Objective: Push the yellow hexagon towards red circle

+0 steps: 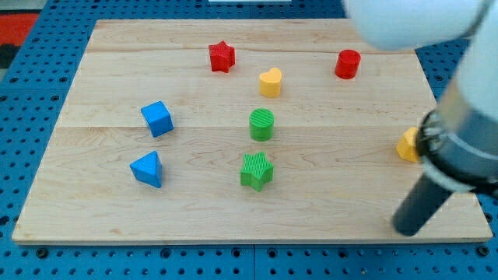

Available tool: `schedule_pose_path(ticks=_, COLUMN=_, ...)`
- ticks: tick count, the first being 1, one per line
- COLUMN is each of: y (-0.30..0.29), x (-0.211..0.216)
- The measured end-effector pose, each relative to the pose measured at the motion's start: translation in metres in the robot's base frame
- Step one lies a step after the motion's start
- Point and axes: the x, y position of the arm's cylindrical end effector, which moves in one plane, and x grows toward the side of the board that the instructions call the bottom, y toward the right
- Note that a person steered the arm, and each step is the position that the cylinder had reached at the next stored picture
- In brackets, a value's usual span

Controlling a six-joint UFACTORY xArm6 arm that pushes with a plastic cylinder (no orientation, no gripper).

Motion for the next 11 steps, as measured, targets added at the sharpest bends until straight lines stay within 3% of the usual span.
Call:
schedule_pose_path(ticks=1, y=0.05, x=-0.023)
schedule_pose_path(ticks=3, y=0.049, x=-0.058)
schedule_pose_path(ticks=5, y=0.036, x=-0.108)
schedule_pose_path(ticks=6, y=0.026, x=-0.095)
schedule_pose_path(ticks=11, y=-0.002, x=-0.161)
